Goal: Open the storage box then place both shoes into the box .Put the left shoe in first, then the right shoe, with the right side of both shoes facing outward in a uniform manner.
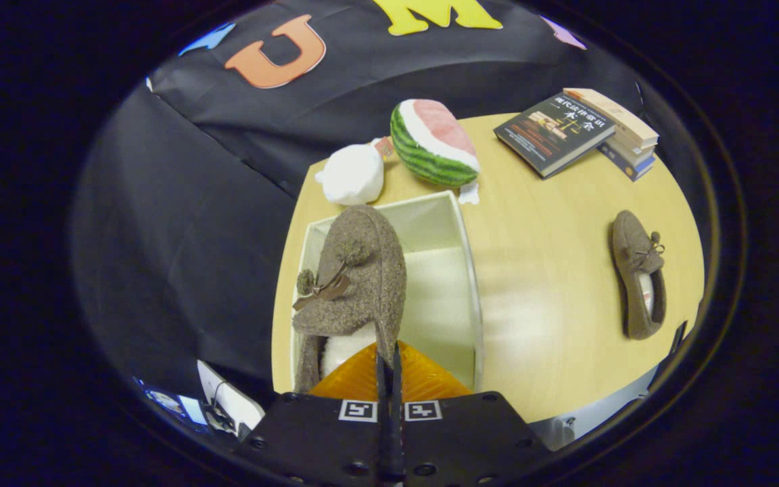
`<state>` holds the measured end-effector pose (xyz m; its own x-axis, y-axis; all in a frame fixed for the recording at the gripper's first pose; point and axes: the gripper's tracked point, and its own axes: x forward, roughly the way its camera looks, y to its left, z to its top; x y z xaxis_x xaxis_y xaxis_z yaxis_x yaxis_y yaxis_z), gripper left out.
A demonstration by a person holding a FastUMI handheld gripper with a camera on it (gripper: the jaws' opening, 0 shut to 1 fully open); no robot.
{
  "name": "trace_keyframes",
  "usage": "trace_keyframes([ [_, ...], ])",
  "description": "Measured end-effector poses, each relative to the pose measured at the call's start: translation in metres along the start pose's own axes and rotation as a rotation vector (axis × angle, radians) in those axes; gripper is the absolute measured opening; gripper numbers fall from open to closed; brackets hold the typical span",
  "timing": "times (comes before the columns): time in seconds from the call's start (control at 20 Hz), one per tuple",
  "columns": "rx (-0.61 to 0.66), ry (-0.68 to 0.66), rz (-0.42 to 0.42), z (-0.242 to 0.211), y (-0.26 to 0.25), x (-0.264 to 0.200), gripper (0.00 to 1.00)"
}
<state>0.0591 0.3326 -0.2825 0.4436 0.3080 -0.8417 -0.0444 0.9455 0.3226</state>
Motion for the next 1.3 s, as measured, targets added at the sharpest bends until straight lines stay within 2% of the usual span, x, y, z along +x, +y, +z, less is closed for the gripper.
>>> trace_keyframes([
  [0.4, -0.005, 0.110, -0.139, -0.005, 0.011, 0.090, 0.00],
  [0.55, -0.008, 0.156, -0.200, -0.010, 0.003, 0.110, 0.01],
  [0.7, -0.011, 0.187, -0.225, -0.017, -0.006, 0.117, 0.00],
  [0.8, -0.008, 0.211, -0.203, -0.020, -0.005, 0.119, 0.04],
  [0.9, -0.008, 0.203, -0.186, -0.016, -0.006, 0.114, 0.15],
  [1.0, -0.015, 0.193, -0.152, -0.013, -0.001, 0.103, 0.21],
  [1.05, -0.027, 0.197, -0.138, -0.012, 0.000, 0.093, 0.36],
  [1.1, -0.038, 0.191, -0.120, -0.011, 0.001, 0.080, 0.37],
  [1.25, -0.105, 0.174, -0.043, -0.006, 0.006, 0.038, 0.71],
  [1.3, -0.129, 0.161, -0.021, -0.002, 0.005, 0.025, 0.77],
])
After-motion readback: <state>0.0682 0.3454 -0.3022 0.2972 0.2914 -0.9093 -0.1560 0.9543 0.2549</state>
